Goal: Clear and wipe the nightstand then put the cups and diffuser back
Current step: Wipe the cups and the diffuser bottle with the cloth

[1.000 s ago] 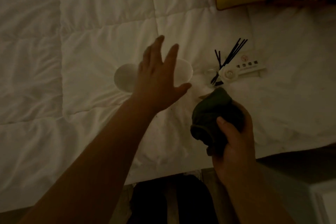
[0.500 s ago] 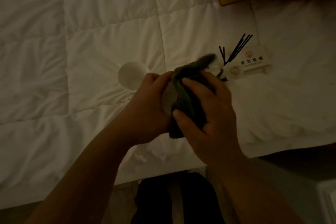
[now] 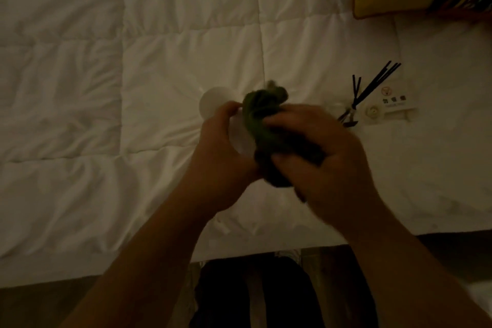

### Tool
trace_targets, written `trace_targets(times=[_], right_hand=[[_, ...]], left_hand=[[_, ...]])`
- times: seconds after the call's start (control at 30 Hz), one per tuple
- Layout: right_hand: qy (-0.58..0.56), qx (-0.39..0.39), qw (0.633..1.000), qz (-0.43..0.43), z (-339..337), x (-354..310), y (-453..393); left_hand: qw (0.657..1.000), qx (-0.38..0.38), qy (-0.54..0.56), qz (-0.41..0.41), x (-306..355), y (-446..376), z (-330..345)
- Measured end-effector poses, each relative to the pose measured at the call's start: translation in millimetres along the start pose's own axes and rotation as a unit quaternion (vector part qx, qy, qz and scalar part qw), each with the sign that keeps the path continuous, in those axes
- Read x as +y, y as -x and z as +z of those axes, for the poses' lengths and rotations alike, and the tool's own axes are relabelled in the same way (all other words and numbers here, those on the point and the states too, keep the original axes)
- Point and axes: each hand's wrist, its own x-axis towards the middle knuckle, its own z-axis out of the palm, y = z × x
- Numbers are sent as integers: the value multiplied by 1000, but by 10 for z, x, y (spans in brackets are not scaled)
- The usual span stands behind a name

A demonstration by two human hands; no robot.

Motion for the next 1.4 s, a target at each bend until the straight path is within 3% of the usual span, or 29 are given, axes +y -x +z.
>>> trace_targets(times=[0.07, 0.17, 0.23, 0.3, 0.37, 0.43, 0.5, 0.63, 0.77, 0.87, 0.97, 1.03, 1.07, 1.13, 1.2, 1.23, 1.3, 1.4], right_hand=[[45, 23, 998, -44, 113, -3, 67], [-55, 120, 984, 122, 97, 41, -173], [-185, 102, 951, 225, 23, 86, -350], [-377, 77, 889, 248, 13, 134, -377], [-508, 67, 822, 248, 33, 165, -368], [-597, 63, 760, 251, 60, 197, -363], [-625, 87, 731, 260, 96, 242, -339], [-573, 166, 768, 234, 200, 274, -249], [-409, 200, 866, 205, 374, 226, -65], [-284, 173, 934, 130, 493, 115, 129], [-59, 153, 987, 4, 456, 17, 67], [108, 134, 980, -101, 374, -1, -117], [150, 128, 974, -109, 327, -9, -224], [115, 133, 984, -26, 226, -31, -416], [-30, 118, 987, 105, 115, -20, -531], [-135, 100, 971, 168, 65, 8, -555], [-331, 80, 904, 258, -30, 91, -562], [-493, 108, 817, 281, -16, 168, -462]], left_hand=[[1000, 6, 1, 14, 2, -10, -3], [991, -32, -100, 79, -17, 77, -2], [986, -58, -114, 105, -65, 118, -37], [989, -100, 58, 88, -99, 145, -77], [965, -95, 234, 67, -141, 171, -63], [933, -80, 348, 41, -174, 176, 31], [890, -73, 449, 27, -192, 162, 112], [832, -10, 554, -11, -84, 92, 221], [797, 42, 600, -54, 67, 30, 364], [787, 54, 610, -75, 83, -5, 392], [828, 61, 550, -90, 66, 20, 429], [886, 73, 449, -86, 22, 65, 480], [896, 75, 432, -69, -16, 76, 502], [884, 67, 461, -51, -96, 80, 507], [885, 66, 459, -25, -132, 71, 428], [891, 63, 450, -13, -157, 69, 378], [898, 29, 439, 19, -198, 56, 301], [877, 13, 480, 30, -136, 33, 315]])
